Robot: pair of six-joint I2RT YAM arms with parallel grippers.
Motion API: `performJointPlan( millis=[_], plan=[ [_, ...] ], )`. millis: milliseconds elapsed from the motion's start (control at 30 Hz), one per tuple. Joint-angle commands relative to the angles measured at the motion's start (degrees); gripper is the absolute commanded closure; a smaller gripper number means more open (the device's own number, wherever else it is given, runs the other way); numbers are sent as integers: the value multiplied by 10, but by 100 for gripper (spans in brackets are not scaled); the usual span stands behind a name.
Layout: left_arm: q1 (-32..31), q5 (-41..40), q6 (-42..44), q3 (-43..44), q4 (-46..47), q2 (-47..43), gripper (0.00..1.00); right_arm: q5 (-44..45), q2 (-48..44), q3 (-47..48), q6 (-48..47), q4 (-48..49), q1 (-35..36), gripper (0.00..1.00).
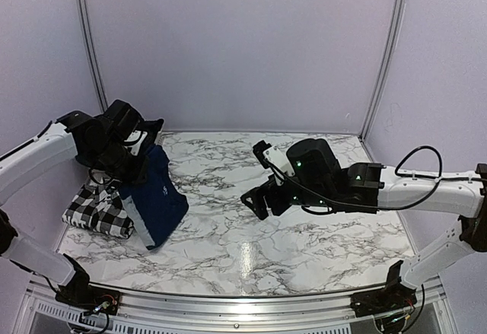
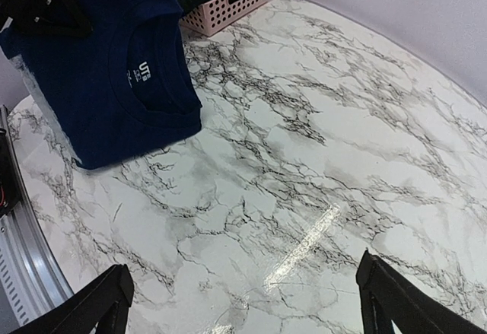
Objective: Fold and stack the mixed laundry pile
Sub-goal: Place the square-folded T-shirt at the corner of the board.
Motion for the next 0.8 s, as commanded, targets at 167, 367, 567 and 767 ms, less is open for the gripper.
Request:
performJointPlan(
  millis=[167,367,567,767],
  plan=[
    [36,-23,38,27,-25,-54,100,4,-7,-3,5,12,-2,1],
    [53,-27,47,25,-23,-80,100,4,1,-1,5,11,-3,2],
    [81,-30,56,-9,-8,-106,100,-3,10,1,7,11,-3,2],
    [140,-38,74,-74,30,-117,100,-12,16,2,5,12,-8,1]
  ],
)
